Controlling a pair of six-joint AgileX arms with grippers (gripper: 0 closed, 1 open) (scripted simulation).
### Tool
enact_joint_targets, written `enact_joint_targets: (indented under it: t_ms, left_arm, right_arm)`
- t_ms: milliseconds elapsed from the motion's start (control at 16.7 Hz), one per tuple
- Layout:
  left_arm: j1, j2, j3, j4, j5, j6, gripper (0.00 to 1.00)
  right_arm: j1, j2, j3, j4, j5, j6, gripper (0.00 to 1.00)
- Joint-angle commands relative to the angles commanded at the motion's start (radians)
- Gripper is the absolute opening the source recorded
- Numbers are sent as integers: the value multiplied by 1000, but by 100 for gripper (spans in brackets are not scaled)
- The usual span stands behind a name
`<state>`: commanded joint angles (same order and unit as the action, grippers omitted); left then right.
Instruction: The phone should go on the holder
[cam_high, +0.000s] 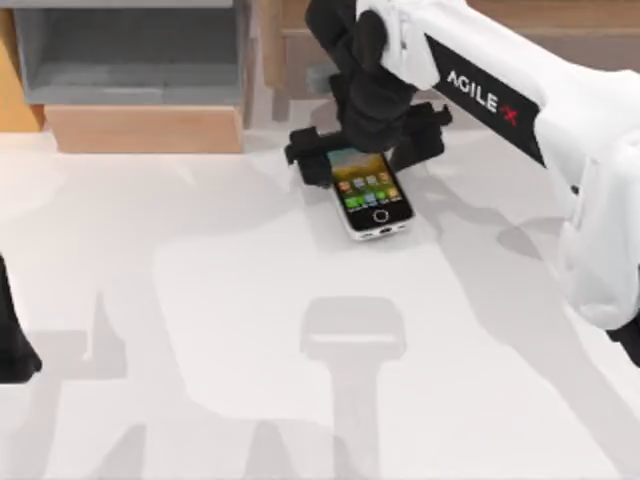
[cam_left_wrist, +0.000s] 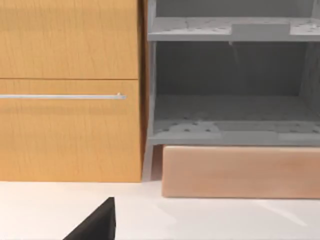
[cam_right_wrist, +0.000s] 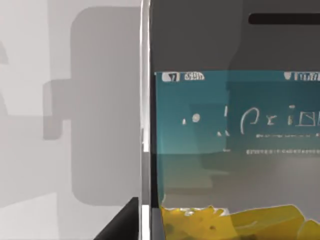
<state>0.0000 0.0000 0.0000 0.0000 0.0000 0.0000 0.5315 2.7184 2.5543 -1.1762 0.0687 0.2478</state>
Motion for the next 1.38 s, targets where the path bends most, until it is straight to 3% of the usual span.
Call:
enact_joint_targets:
  t_ms: [300, 540, 960, 1380]
  left_arm:
    - [0, 0, 0, 0, 0, 0, 100]
    - [0, 0, 0, 0, 0, 0, 100]
    - [0, 0, 0, 0, 0, 0, 100]
    - [0, 0, 0, 0, 0, 0, 100]
  right_arm:
    - [2, -9, -2, 5, -6, 1, 0]
    - [19, -97, -77, 57, -94, -6, 0]
    - [-46, -397, -480, 321, -400, -34, 0]
    - [-324, -818, -1035, 748, -728, -115, 0]
